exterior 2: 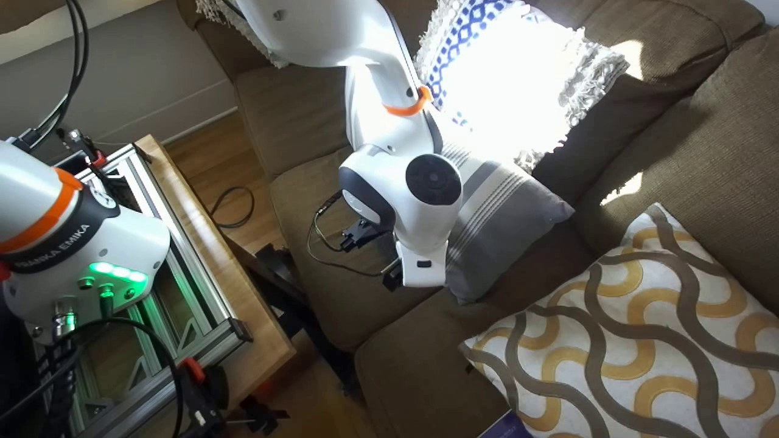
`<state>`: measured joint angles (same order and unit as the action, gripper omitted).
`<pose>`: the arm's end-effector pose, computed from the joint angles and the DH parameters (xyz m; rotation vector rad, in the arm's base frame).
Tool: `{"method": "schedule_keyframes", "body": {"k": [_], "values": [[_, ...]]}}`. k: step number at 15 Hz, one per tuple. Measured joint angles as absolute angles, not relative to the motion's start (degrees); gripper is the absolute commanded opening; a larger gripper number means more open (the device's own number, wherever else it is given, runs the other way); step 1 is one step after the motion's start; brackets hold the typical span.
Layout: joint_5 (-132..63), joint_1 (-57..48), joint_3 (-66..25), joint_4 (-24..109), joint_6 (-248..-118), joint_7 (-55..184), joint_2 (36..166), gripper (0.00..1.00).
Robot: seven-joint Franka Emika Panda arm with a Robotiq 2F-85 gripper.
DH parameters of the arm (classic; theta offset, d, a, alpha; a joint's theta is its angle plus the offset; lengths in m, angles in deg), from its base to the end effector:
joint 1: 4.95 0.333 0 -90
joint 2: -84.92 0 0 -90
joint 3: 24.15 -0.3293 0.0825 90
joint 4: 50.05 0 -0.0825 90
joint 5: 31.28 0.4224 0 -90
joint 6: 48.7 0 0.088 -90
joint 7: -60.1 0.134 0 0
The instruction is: Pick up the black remote from under the gray pillow and put it on the middle seat of the couch
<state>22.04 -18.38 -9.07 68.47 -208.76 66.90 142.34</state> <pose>0.3935 -0.2948 -0.1036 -2.3569 2.0446 0.2094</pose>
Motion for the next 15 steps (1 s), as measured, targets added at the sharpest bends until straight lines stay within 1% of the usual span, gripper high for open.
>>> {"method": "schedule_keyframes", "body": {"k": [5,15], "values": [[15.2,-18.9,-9.5,76.8,-210.3,59.9,133.5,1.0],[-1.3,-19.6,-8.9,89.6,-210.3,59.9,116.9,1.0]]}}
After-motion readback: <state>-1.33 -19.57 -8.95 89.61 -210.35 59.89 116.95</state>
